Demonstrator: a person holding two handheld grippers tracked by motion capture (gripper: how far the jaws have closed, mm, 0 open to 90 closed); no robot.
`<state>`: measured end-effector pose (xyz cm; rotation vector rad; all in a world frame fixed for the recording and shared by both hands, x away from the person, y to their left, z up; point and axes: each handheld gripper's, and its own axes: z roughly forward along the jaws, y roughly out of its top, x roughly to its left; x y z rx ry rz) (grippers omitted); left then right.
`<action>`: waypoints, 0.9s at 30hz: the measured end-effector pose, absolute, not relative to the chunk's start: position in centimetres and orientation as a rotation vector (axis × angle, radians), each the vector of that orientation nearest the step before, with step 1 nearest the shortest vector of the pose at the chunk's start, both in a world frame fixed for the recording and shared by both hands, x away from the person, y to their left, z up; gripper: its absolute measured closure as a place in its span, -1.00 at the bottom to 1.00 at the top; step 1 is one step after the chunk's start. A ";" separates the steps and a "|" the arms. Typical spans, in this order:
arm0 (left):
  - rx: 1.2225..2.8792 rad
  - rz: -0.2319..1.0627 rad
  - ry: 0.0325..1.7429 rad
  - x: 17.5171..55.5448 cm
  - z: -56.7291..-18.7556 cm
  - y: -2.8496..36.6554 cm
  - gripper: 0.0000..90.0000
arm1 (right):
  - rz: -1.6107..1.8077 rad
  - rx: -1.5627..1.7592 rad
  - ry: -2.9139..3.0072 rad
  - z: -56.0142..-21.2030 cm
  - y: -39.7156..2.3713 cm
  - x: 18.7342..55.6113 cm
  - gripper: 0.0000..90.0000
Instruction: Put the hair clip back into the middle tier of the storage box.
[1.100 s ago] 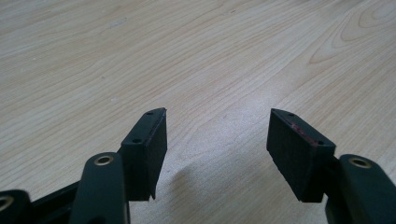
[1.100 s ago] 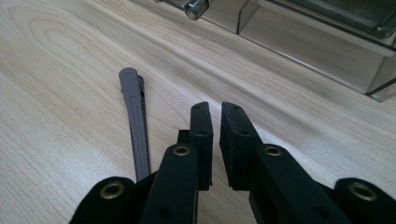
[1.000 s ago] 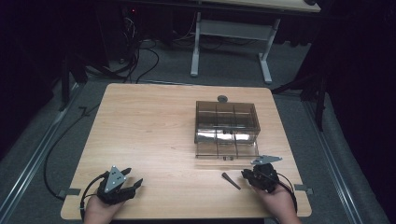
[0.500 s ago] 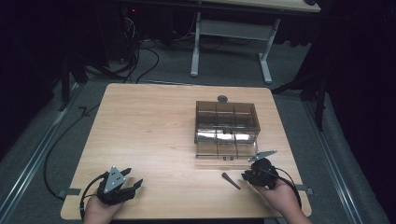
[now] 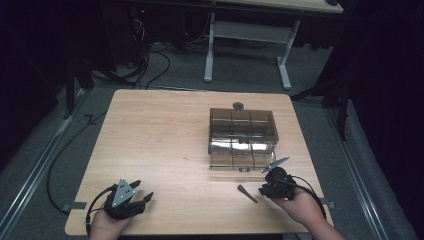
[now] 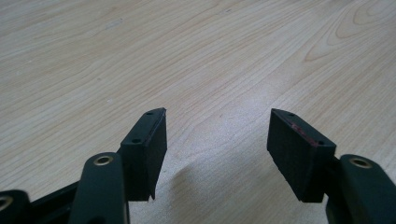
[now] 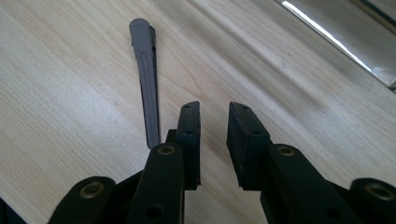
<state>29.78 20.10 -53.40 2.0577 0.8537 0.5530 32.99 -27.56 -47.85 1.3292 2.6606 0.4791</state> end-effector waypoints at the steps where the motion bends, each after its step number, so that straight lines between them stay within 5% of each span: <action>1: 2.058 0.553 0.854 29.8 -53.4 20.1 -0.15 | 0.468 1.327 2.666 -47.8 -27.5 33.0 0.67; 27: 2.063 0.550 0.847 29.8 -53.4 20.0 -0.15 | 0.187 1.213 2.882 -47.6 -24.7 34.4 0.53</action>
